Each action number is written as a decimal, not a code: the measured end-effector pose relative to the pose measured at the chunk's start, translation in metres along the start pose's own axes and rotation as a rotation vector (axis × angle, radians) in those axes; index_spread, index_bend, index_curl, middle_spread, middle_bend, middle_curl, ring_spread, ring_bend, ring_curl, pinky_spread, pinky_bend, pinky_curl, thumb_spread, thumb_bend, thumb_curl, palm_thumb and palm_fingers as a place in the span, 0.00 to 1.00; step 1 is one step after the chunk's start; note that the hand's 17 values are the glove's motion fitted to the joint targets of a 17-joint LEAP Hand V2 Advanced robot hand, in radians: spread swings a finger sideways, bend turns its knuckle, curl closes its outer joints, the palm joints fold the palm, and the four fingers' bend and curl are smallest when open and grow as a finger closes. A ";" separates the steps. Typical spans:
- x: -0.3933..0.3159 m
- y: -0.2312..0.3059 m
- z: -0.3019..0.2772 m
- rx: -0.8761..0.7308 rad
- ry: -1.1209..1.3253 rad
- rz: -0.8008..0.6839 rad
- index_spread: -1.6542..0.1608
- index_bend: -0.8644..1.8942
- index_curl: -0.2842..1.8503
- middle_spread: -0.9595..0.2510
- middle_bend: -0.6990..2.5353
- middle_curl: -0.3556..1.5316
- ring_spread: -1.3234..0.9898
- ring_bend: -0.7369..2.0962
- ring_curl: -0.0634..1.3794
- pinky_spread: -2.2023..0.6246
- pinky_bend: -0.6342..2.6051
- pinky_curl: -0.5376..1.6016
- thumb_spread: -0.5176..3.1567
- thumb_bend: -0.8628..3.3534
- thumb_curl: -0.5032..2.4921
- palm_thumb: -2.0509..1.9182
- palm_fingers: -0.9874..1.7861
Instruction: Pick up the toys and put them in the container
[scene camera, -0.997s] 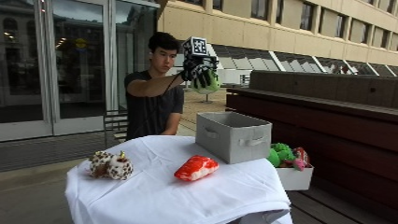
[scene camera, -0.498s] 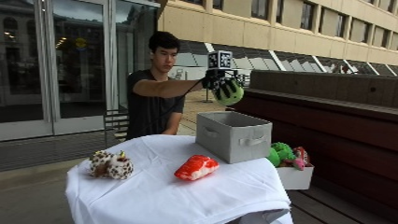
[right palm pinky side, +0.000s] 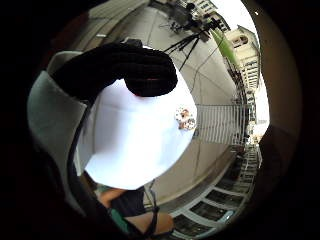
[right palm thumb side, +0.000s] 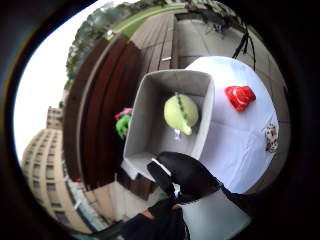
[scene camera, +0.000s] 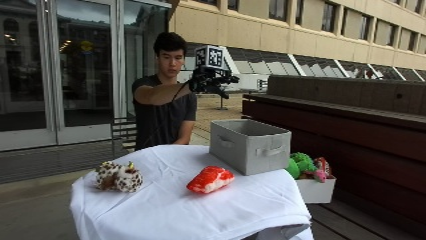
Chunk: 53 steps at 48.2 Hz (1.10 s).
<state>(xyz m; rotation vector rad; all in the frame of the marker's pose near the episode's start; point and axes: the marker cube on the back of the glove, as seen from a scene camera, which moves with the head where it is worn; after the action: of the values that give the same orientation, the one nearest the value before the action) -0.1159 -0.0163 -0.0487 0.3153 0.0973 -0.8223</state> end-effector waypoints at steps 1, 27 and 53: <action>0.011 0.001 0.000 -0.001 0.006 0.014 0.74 0.35 0.22 0.79 0.26 0.38 0.55 0.46 0.24 0.76 0.64 0.46 0.41 0.19 0.32 0.51 0.28; 0.274 0.013 0.082 -0.128 -0.003 0.251 0.73 0.34 0.20 0.79 0.26 0.35 0.58 0.42 0.23 0.79 0.62 0.43 0.41 0.20 0.29 0.52 0.29; 0.360 0.028 0.243 -0.123 -0.001 0.337 0.74 0.31 0.17 0.80 0.27 0.36 0.58 0.44 0.25 0.80 0.61 0.42 0.42 0.20 0.28 0.53 0.27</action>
<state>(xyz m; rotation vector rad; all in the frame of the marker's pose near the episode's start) 0.1403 -0.3288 0.1142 0.2073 0.0904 -0.4805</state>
